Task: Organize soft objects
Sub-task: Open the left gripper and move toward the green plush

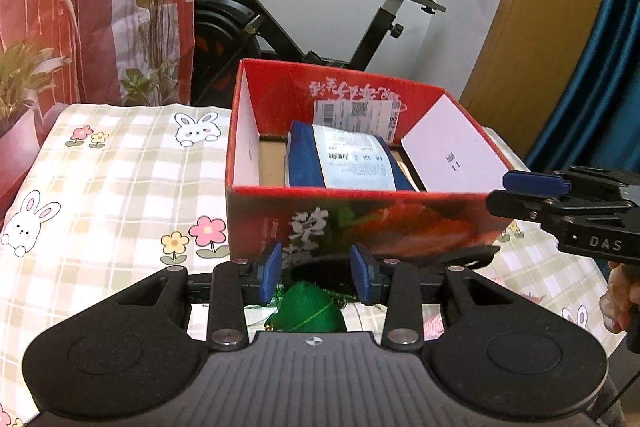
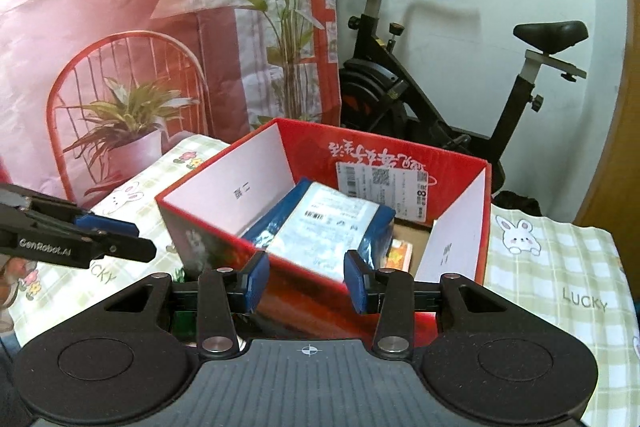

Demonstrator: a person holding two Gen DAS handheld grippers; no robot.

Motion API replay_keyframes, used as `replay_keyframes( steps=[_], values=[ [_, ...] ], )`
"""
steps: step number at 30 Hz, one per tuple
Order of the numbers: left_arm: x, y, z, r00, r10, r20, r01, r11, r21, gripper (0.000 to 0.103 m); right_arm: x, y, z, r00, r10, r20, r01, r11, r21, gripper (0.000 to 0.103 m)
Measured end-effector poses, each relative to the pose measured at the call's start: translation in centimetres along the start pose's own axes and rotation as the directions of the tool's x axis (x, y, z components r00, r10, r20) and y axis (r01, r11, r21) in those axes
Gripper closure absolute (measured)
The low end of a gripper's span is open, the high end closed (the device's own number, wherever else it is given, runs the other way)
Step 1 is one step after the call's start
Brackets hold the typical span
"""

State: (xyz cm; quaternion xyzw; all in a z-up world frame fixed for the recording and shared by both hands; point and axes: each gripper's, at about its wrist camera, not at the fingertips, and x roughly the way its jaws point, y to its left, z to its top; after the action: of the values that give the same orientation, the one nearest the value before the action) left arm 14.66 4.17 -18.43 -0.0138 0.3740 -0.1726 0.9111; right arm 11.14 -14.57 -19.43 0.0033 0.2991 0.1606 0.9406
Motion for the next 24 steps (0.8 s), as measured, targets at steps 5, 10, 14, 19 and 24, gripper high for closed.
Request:
replay_keyframes(
  steps=[5, 10, 14, 19, 24],
  values=[
    [1.2, 0.2, -0.8, 1.000, -0.009, -0.014, 0.009, 1.000, 0.007, 0.062, -0.4, -1.1, -1.5, 1.000, -0.012, -0.006, 0.013, 0.999, 0.036, 0.063],
    [2.6, 0.6, -1.7, 0.999, -0.012, -0.030, 0.012, 1.000, 0.003, 0.062, 0.1, -2.2, -3.2, 0.999, -0.027, -0.046, 0.028, 0.999, 0.018, 0.063],
    [3.3, 1.2, -2.0, 1.000, -0.020, -0.019, 0.020, 1.000, -0.001, 0.054, 0.8, -2.8, -4.2, 0.997, -0.036, -0.074, 0.037, 0.999, 0.009, 0.062],
    [4.4, 1.5, -2.2, 0.999, -0.047, -0.019, 0.047, 0.999, 0.014, 0.054, 1.8, -2.9, -5.2, 0.994, -0.045, -0.096, 0.043, 0.999, -0.023, 0.062],
    [5.6, 1.3, -2.4, 0.996, -0.078, -0.035, 0.079, 0.996, 0.045, 0.054, 2.5, -3.2, -5.9, 0.993, -0.044, -0.108, 0.041, 0.999, -0.032, 0.062]
  ],
)
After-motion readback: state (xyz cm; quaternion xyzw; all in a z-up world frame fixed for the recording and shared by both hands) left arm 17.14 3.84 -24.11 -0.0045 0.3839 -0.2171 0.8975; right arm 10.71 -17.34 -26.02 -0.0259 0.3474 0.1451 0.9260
